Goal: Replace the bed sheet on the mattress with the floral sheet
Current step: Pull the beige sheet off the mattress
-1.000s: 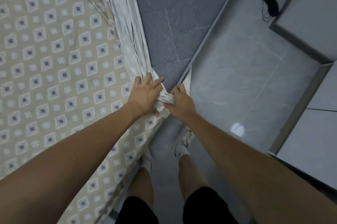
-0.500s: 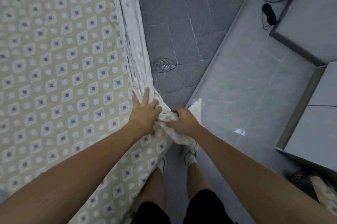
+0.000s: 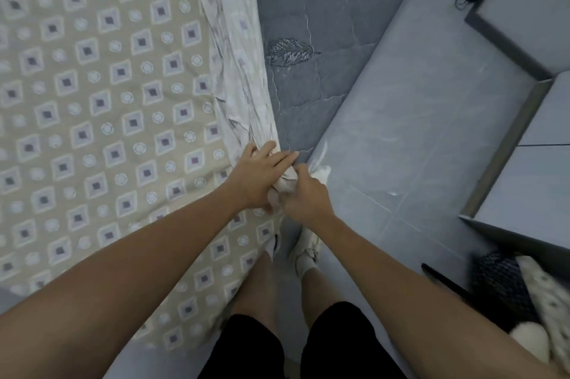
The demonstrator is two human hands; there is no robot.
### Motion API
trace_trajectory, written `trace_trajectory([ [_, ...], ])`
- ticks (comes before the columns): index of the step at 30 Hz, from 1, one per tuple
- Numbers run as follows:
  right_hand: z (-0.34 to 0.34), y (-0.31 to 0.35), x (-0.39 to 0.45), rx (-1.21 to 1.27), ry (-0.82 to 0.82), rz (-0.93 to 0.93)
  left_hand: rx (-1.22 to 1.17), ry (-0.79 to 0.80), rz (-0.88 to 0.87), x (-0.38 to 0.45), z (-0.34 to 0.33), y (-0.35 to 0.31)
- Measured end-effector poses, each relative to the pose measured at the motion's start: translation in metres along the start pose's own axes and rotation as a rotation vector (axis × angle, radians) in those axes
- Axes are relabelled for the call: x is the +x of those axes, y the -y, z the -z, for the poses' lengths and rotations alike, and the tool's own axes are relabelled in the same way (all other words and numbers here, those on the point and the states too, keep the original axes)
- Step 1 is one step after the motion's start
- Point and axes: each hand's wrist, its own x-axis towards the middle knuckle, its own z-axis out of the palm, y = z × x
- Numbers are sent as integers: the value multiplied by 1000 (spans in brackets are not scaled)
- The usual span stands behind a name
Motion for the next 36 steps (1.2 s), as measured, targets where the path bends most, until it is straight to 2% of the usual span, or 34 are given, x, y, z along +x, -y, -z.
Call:
trace_trajectory([
  [4, 2, -1, -5, 169, 132, -115, 95, 124, -42, -19, 16, 4],
  [7, -15, -3, -18, -36, 252, -17, 154, 305, 48, -35, 23, 2],
  [9, -33, -10, -33, -184, 173, 38, 182, 360, 90, -49, 20, -5],
  [11, -51, -16, -50, -127, 33, 56, 177, 339, 75, -63, 15, -17],
  [13, -70, -10, -71, -55, -9, 63, 168, 265, 34, -76, 7, -30],
  [16, -92, 2, -103, 25, 59, 32, 140, 253, -23, -95, -10, -58],
  [19, -99, -6, -104, 44, 74, 42, 105, 335, 56, -117, -29, -74],
  [21, -99, -15, -95, -33, 89, 80, 82, 363, 107, -131, -36, -68],
  [23, -107, -28, -94, -206, 49, 151, 52, 408, 153, -144, -39, -54],
  [25, -113, -38, -96, -274, 8, 207, 37, 428, 160, -151, -42, -44],
  [29, -116, -37, -101, -237, 43, 237, 17, 356, 126, -152, -47, -53],
  [32, -130, -34, -122, -172, 178, 202, 20, 279, 89, -158, -54, -64],
  [34, -131, -33, -122, -114, 213, 174, -20, 298, 91, -169, -60, -69],
  [36, -129, -31, -114, -111, 179, 248, -75, 337, 129, -180, -63, -70],
])
